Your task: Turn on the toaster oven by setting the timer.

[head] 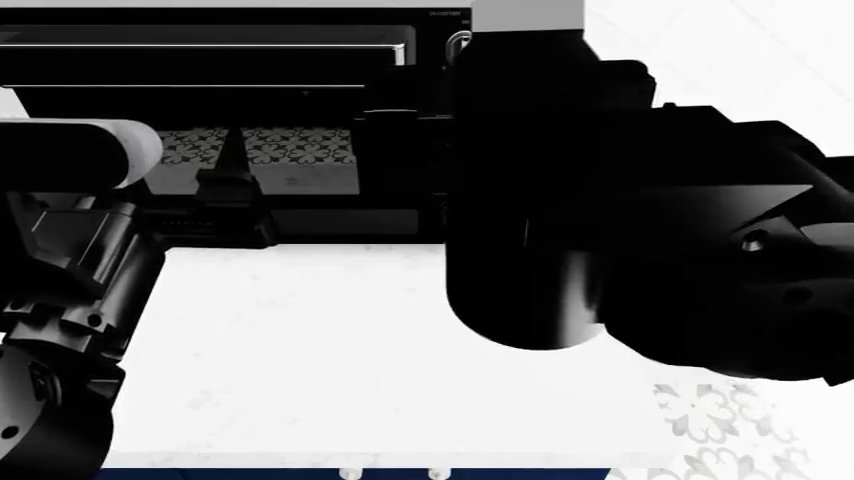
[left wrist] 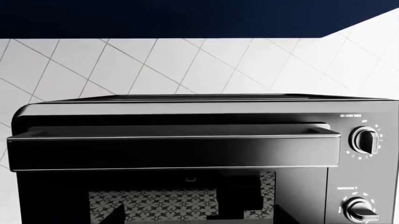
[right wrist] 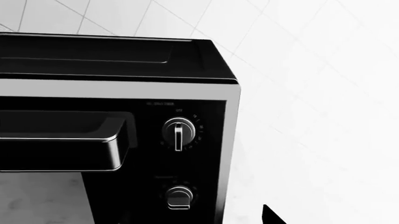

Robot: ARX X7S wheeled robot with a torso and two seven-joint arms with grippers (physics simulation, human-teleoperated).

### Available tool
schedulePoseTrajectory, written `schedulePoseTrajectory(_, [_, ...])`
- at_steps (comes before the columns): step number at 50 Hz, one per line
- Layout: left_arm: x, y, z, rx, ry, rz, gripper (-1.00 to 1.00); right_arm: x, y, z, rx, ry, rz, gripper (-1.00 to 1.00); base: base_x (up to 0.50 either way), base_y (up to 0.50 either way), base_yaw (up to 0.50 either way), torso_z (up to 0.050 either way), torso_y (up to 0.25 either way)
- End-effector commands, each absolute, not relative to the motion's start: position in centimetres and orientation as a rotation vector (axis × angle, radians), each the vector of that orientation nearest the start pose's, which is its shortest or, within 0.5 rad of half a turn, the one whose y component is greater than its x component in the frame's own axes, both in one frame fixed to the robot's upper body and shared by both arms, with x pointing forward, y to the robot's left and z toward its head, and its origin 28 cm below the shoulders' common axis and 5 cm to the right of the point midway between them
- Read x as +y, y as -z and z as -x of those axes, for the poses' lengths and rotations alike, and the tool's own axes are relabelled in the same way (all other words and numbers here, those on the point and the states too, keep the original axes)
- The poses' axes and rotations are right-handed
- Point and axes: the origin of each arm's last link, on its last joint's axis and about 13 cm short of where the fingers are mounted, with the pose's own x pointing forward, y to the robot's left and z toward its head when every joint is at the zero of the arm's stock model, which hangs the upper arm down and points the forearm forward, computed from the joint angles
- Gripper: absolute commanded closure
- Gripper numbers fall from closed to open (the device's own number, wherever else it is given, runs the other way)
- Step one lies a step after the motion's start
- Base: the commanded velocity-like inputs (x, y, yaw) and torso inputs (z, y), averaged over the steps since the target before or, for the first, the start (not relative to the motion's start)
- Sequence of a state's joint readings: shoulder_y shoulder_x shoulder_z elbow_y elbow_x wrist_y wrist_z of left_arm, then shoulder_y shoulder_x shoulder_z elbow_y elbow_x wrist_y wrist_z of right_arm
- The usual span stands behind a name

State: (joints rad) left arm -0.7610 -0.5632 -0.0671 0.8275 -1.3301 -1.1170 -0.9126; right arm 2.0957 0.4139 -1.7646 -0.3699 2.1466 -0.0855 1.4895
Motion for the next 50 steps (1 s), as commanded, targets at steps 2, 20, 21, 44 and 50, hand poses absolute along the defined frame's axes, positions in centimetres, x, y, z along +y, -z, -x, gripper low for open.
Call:
schedulePoseTrajectory(2, [23.0, -26.3, -19.5, -0.236, 0.024, -0.006, -1.00, 1.9, -34.5, -22.6, 0.126, 0.056, 0.037, -1.00, 0.00, 0.00, 0.00, 0.000, 0.000])
schedulePoseTrajectory(20, [23.0, -26.3, -19.7, -0.234, 0.023, -0.006, -1.00, 2.6, -34.2, -23.6, 0.134, 0.044, 0.035, -1.00, 0.00, 0.00, 0.00, 0.000, 0.000])
schedulePoseTrajectory(21, [23.0, -26.3, -19.7, -0.233, 0.023, -0.004, -1.00, 2.5, -34.2, -23.7, 0.132, 0.047, 0.036, -1.00, 0.00, 0.00, 0.00, 0.000, 0.000])
schedulePoseTrajectory(44, [23.0, -26.3, -19.8, -0.232, 0.021, -0.004, -1.00, 2.8, -34.2, -25.4, 0.117, 0.055, 0.045, -1.00, 0.00, 0.00, 0.00, 0.000, 0.000])
schedulePoseTrajectory(50, [23.1, -26.3, -19.7, -0.232, 0.019, -0.003, -1.00, 2.8, -34.1, -25.7, 0.118, 0.048, 0.046, -1.00, 0.00, 0.00, 0.00, 0.000, 0.000])
